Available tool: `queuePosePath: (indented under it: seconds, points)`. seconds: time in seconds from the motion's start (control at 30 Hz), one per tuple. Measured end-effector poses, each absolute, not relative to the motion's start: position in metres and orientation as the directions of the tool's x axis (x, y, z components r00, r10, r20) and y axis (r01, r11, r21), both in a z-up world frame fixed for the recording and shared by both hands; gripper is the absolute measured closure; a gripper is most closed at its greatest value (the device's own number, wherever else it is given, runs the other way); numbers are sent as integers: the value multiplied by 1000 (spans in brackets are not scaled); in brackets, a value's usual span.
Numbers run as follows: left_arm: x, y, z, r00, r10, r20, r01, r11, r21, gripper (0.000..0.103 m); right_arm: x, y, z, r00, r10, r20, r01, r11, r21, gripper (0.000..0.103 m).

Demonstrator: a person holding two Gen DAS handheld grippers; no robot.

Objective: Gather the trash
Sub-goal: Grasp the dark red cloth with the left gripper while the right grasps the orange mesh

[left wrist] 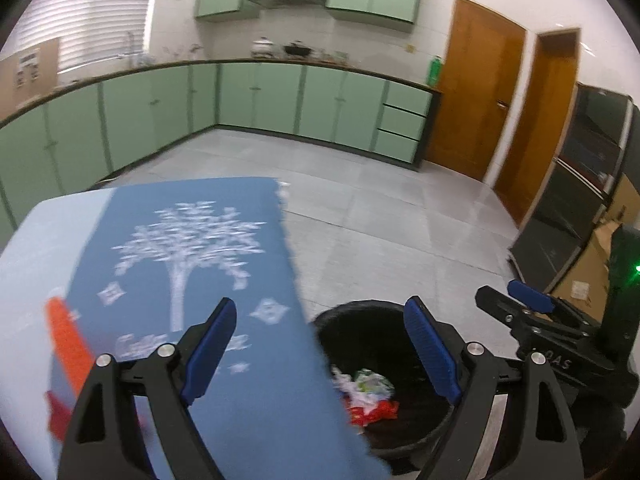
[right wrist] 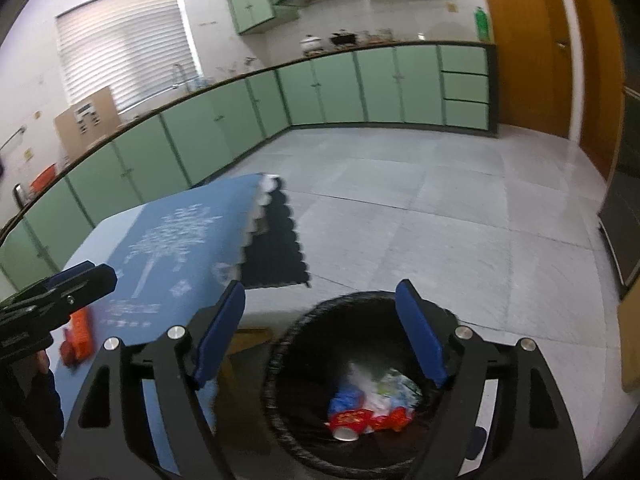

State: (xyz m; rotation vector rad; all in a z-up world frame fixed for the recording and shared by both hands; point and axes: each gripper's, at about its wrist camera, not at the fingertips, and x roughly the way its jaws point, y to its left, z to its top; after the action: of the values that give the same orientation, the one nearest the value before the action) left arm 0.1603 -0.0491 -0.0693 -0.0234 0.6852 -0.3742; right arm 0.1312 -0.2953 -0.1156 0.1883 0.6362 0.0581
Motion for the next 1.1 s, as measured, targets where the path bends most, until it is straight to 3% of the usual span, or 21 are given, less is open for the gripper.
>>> queuePosePath:
  seconds: [0.3, 0.5, 0.77, 1.1]
  points:
    - [140, 44, -65, 778, -166, -606, 134, 986, -97, 18, 145, -207, -101, 782, 236, -577, -156, 970, 185, 14]
    - [131, 106, -73, 794, -18, -608, -21, 998, -58, 18, 155, -155, -105, 750, 302, -588, -247, 953, 174, 14]
    - [121, 150, -83, 793, 60, -607, -105, 994, -38, 18, 162, -89, -115, 706, 379, -599, -358, 920, 159, 14]
    - [114, 181, -93, 775, 94, -625, -159, 986, -49, 18, 168, -32, -141, 609, 433, -664, -462, 875, 146, 33]
